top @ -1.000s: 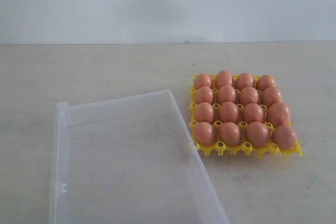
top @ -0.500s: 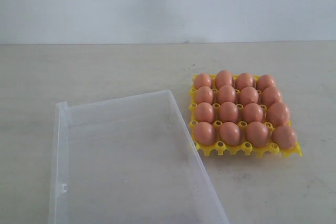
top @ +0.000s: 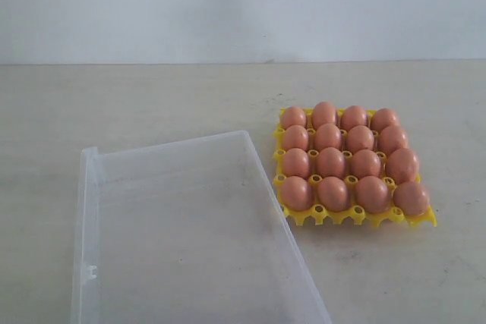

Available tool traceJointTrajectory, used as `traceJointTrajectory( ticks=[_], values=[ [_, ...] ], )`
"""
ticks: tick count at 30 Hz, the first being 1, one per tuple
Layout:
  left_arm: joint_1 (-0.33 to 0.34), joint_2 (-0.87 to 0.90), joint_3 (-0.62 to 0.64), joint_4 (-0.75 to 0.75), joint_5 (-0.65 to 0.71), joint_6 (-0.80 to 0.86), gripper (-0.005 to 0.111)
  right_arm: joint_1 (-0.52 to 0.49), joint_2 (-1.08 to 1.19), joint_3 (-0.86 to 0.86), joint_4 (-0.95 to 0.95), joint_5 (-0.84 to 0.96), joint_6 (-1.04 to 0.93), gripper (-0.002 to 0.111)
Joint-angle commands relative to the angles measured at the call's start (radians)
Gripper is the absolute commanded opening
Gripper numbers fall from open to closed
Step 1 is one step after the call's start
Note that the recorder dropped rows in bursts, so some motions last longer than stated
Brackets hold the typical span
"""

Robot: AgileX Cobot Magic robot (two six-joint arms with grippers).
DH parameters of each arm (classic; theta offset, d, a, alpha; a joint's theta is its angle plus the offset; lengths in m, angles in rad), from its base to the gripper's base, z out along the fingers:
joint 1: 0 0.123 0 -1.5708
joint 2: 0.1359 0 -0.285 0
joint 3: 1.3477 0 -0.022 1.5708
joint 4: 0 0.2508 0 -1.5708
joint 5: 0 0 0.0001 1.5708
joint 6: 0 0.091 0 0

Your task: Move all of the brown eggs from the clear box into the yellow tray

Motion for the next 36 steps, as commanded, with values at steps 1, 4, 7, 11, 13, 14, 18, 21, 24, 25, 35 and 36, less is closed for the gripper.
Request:
traceJointTrajectory(
  ticks=[1, 4, 7, 11, 13, 14, 18, 21, 24, 25, 35, 36],
  values=[
    [-0.008, -0.002, 0.004, 0.002, -0.001, 0.001, 0.004, -0.003, -0.004, 0.004, -0.005, 0.0, 0.009, 0.0],
    [-0.008, -0.002, 0.004, 0.002, -0.001, 0.001, 0.004, -0.003, -0.004, 0.004, -0.007, 0.0, 0.009, 0.0],
    [-0.008, -0.002, 0.004, 0.002, -0.001, 0.001, 0.004, -0.003, -0.004, 0.004, 0.001, -0.002, 0.009, 0.0],
    [-0.008, -0.002, 0.004, 0.002, -0.001, 0.001, 0.004, -0.003, -0.004, 0.004, 0.001, -0.002, 0.009, 0.0],
    [-0.008, -0.002, 0.004, 0.002, -0.001, 0.001, 0.004, -0.003, -0.004, 0.004, 0.001, -0.002, 0.009, 0.0],
    [-0.008, -0.002, 0.004, 0.002, -0.001, 0.001, 0.004, -0.003, -0.004, 0.004, 0.001, -0.002, 0.009, 0.0],
    [-0.008, -0.002, 0.004, 0.002, -0.001, 0.001, 0.004, -0.003, -0.004, 0.004, 0.001, -0.002, 0.009, 0.0],
    [-0.008, -0.002, 0.004, 0.002, -0.003, 0.001, 0.004, -0.003, -0.004, 0.004, 0.001, -0.002, 0.009, 0.0],
    [0.085, -0.002, 0.004, 0.002, -0.001, 0.001, 0.004, -0.003, -0.004, 0.004, 0.001, -0.002, 0.009, 0.0],
    [0.188, -0.002, 0.004, 0.004, 0.015, 0.001, 0.004, -0.003, -0.004, 0.004, 0.001, -0.002, 0.009, 0.0],
    [0.152, -0.002, 0.004, 0.006, 0.074, -0.004, 0.004, -0.003, -0.004, 0.004, 0.001, -0.002, 0.009, 0.0],
    [0.152, -0.002, 0.004, 0.006, 0.071, -0.004, 0.004, -0.003, -0.004, 0.004, 0.001, -0.002, 0.009, 0.0]
  ],
)
